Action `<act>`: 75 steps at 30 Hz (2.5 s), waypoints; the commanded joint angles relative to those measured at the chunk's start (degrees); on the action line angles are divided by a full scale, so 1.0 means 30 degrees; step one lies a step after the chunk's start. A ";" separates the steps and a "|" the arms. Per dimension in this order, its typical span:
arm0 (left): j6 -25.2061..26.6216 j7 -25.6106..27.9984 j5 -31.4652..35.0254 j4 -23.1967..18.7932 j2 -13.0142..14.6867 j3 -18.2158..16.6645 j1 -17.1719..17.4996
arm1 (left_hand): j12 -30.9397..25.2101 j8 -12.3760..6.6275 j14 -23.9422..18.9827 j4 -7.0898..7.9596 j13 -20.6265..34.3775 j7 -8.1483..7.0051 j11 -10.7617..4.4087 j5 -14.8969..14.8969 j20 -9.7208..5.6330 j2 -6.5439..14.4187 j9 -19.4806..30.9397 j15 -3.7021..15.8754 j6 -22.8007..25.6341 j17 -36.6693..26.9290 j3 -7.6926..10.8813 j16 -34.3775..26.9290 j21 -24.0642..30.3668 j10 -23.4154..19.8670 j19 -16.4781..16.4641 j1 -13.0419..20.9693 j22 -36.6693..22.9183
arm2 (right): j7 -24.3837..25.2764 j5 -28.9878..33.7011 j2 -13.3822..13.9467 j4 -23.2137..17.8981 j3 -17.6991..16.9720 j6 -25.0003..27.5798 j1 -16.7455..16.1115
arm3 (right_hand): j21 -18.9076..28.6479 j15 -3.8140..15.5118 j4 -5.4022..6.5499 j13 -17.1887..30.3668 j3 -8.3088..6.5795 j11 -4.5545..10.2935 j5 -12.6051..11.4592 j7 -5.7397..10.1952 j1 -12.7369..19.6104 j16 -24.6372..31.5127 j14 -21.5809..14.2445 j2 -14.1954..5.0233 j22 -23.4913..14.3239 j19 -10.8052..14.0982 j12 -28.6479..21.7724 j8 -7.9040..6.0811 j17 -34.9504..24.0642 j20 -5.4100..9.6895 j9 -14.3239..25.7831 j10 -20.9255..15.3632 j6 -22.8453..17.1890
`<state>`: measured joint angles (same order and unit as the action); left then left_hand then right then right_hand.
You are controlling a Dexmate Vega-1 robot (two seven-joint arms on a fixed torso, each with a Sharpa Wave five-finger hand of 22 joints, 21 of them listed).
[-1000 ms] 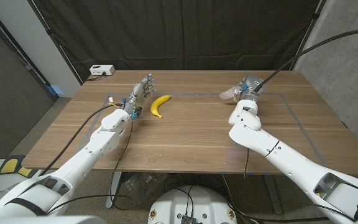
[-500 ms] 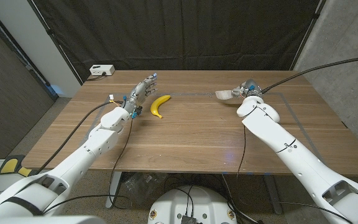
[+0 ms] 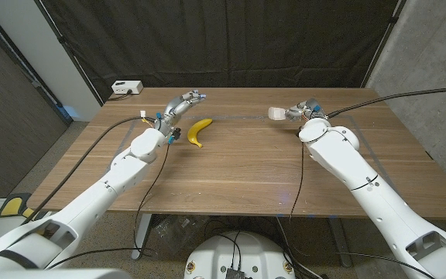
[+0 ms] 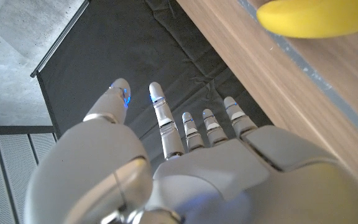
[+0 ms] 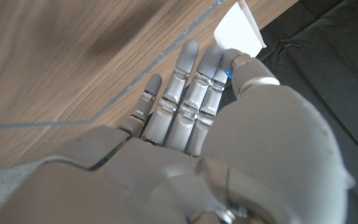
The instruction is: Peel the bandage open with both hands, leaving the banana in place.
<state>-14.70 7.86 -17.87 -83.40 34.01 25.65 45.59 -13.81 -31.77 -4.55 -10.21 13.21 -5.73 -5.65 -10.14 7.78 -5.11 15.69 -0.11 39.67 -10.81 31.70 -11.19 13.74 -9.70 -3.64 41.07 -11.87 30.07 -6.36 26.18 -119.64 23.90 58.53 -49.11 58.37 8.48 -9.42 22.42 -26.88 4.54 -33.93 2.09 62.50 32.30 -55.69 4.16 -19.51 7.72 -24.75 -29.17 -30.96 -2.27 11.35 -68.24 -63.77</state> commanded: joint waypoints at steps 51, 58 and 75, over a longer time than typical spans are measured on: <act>0.4205 0.0768 0.4678 -0.5825 0.0951 0.1371 -0.0131 | 0.0734 0.1347 0.5242 0.1093 0.0306 0.0090 0.2200 -0.0737 0.1361 -0.1203 -0.0097 -0.2420 -0.5408 -0.0479 -0.3353 0.0078 -0.0561 0.5116 0.4992 0.0803 -0.0172 | 0.1920 -0.3196 0.2194 -0.2767 0.1732 -0.5805 -0.0954 | 0.2717 0.1002 0.0078 0.1249 -0.0815 -0.0017 -0.2308 -0.1168 -0.0274 0.1172 0.0369 0.0534 -0.1300 -0.0345 0.0248 -0.2972 -0.1447 -0.0111 0.3799 -0.0171 -0.0756; 0.4083 0.0910 0.4809 -0.5763 0.0788 0.1465 -0.0112 | 0.0573 0.0953 0.5119 0.1016 0.0322 0.0017 0.2207 -0.0771 0.1356 -0.1148 0.0128 -0.2478 -0.5040 -0.0479 -0.3448 -0.0028 -0.0442 0.4940 0.4926 0.0990 -0.0182 | 0.1797 -0.2774 0.2483 -0.3210 0.1933 -0.6201 -0.1060 | 0.2985 0.1034 0.0077 0.1377 -0.0901 -0.0016 -0.2493 -0.1122 -0.0311 0.1249 0.0400 0.0550 -0.1377 -0.0447 0.0272 -0.2988 -0.1560 -0.0119 0.3783 -0.0175 -0.0750; 0.3940 0.0934 0.5030 -0.5486 0.0263 0.1885 -0.0273 | 0.0291 -0.0402 0.4649 0.0887 0.0382 0.0097 0.2066 -0.0618 0.1409 -0.0744 0.1234 -0.2145 -0.4500 -0.0508 -0.3531 -0.0250 -0.0125 0.4578 0.4684 0.1748 -0.0201 | 0.1545 -0.1617 0.2777 -0.4037 0.2581 -0.6208 -0.1102 | 0.3589 0.1058 0.0059 0.1667 -0.1050 -0.0046 -0.2839 -0.1228 -0.0394 0.1400 0.0560 0.0618 -0.1519 -0.0683 0.0375 -0.2978 -0.1839 -0.0050 0.3670 -0.0061 -0.0738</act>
<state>-2.88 11.01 -3.22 -100.15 35.51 30.45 45.21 -12.59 -32.49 9.42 -7.36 14.26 -5.63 -0.01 -12.14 11.66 -7.11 19.03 -6.97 26.43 -12.13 21.34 -11.51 12.85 4.10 9.86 45.93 -12.41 35.29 -13.52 33.74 -130.20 30.28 39.78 -52.50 68.69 7.86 -9.31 27.19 -29.68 4.41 -42.19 1.25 61.52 35.85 -54.47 6.35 -23.80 6.07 -23.88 -32.75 -36.04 -2.64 11.35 -68.92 -62.94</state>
